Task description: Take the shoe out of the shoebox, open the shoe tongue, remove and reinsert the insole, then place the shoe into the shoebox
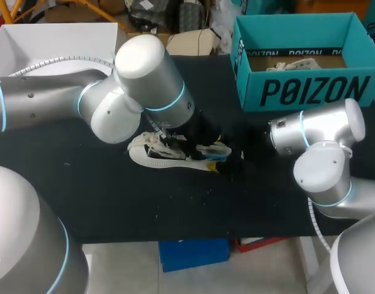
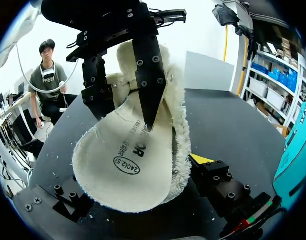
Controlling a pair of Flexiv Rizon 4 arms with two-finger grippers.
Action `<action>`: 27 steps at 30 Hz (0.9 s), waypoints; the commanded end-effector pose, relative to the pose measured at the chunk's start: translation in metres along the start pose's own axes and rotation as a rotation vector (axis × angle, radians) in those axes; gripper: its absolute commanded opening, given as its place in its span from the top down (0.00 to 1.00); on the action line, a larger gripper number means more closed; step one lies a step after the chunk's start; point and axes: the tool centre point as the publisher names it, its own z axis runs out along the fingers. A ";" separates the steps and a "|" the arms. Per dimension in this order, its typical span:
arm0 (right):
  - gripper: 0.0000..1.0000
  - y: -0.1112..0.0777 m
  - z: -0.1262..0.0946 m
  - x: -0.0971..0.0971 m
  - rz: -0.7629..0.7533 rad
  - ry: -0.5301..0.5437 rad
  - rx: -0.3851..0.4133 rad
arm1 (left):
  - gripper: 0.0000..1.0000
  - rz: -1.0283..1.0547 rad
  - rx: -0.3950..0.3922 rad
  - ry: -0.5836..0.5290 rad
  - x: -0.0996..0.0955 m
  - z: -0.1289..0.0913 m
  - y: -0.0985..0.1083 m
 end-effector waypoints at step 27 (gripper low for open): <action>1.00 -0.003 0.001 -0.001 0.000 0.000 0.000 | 1.00 -0.012 -0.073 -0.100 0.016 -0.015 -0.015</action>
